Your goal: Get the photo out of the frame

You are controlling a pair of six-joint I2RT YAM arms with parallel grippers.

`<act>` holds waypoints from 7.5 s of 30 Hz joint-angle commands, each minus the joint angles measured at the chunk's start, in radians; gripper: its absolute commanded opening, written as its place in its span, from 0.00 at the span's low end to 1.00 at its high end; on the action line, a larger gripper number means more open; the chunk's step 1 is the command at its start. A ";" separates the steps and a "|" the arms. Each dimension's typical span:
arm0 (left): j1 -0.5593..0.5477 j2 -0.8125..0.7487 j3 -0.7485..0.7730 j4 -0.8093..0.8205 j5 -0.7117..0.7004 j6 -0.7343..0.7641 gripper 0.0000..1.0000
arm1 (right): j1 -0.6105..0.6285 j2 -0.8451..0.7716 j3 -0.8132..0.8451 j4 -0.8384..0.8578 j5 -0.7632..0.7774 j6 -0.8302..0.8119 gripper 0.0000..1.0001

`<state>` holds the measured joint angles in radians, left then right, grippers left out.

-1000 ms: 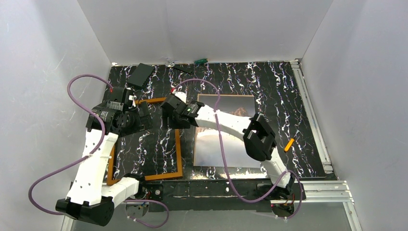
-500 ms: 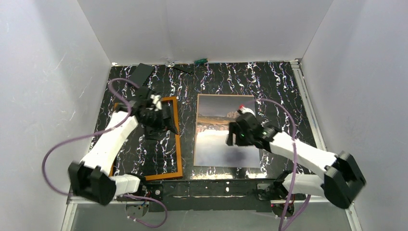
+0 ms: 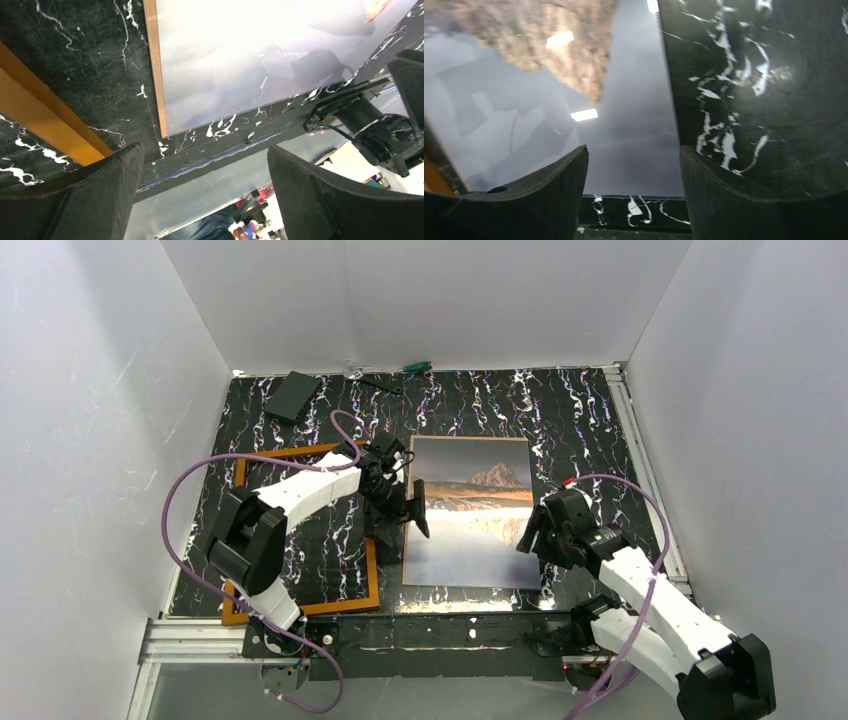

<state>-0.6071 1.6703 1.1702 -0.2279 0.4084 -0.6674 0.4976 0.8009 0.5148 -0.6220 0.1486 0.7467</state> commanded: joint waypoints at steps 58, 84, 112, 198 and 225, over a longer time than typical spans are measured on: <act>-0.005 0.235 -0.057 -0.028 -0.115 0.042 0.00 | -0.427 0.404 0.064 0.149 -0.522 -0.211 0.71; -0.005 0.243 -0.058 -0.025 -0.111 0.039 0.00 | -0.427 0.278 0.050 0.057 -0.383 -0.144 0.65; -0.005 0.245 -0.057 -0.022 -0.102 0.040 0.00 | -0.426 0.201 0.017 0.078 -0.677 -0.045 0.59; 0.072 0.220 -0.090 0.119 0.049 0.032 0.45 | -0.268 0.336 0.154 0.052 -0.373 -0.140 0.52; 0.072 0.158 0.076 -0.156 -0.025 0.156 0.86 | -0.269 0.370 0.141 0.040 -0.386 -0.133 0.53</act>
<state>-0.5323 1.8492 1.2049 -0.1974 0.3870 -0.5598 0.2256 1.1908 0.6395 -0.5655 -0.2905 0.6132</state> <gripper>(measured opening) 0.845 0.523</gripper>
